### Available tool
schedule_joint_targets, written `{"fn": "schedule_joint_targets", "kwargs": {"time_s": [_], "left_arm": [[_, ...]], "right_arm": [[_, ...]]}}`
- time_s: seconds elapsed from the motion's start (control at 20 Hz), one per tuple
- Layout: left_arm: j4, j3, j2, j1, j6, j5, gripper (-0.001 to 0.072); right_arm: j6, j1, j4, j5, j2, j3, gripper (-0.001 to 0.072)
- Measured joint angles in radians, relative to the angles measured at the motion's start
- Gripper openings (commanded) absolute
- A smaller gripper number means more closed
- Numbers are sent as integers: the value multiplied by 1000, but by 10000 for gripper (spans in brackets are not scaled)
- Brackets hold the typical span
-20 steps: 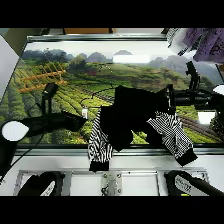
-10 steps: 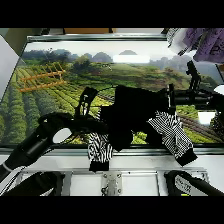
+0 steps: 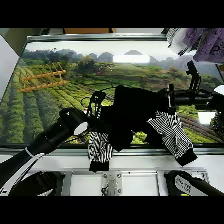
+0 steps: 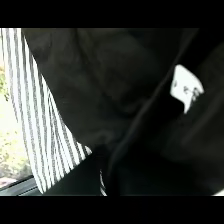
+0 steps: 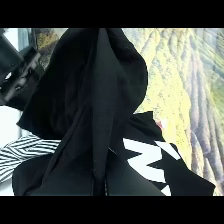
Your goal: Fold the clothes and pants, and hang the long-sleeved shirts on hangers.
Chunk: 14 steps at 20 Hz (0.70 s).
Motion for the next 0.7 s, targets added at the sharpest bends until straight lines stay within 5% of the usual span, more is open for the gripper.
{"fn": "schedule_joint_targets", "kwargs": {"time_s": [0.7], "left_arm": [[22, 3, 129, 280, 10, -17, 20]], "right_arm": [[235, -19, 3, -6, 206, 0, 9]]}}
